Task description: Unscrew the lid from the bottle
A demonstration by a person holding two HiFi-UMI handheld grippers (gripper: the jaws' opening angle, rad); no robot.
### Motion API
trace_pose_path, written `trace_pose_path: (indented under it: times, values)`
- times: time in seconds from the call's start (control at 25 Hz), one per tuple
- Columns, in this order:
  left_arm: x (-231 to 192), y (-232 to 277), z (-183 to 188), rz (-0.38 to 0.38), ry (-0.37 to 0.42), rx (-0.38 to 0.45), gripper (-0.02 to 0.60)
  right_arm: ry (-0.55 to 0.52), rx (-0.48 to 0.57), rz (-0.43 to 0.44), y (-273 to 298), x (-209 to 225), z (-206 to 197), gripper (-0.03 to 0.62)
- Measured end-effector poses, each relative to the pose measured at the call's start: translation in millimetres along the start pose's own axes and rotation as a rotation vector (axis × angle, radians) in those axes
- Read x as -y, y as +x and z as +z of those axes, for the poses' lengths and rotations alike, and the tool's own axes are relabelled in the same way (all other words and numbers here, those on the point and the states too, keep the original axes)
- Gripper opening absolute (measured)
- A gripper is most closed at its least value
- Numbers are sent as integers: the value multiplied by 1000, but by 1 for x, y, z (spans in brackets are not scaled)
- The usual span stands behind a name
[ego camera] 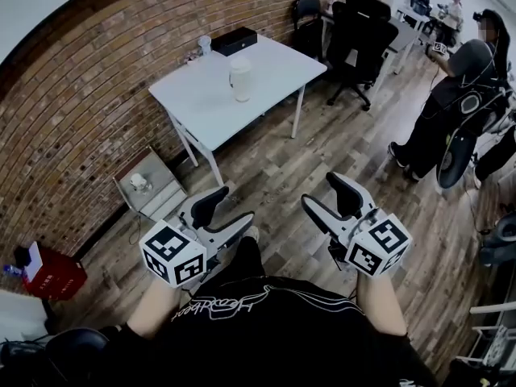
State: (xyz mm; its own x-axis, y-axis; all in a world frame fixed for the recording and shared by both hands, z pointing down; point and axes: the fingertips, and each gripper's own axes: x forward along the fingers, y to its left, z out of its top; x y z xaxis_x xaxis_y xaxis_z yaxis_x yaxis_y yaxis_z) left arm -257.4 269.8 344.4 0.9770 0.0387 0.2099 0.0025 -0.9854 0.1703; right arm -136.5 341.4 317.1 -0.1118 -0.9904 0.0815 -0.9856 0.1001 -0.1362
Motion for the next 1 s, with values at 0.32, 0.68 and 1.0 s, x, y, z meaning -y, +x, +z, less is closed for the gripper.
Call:
trace_pose_path:
  times: [0.32, 0.68, 1.0]
  values:
    - [-91, 64, -2, 7, -24, -15, 345, 25, -2, -14, 70, 67, -2, 347]
    - [-258, 152, 23, 122, -71, 7, 367, 99, -75, -41, 195, 170, -2, 350]
    - [-375, 222, 23, 147, -94, -39, 376, 99, -122, -25, 298, 237, 13, 354]
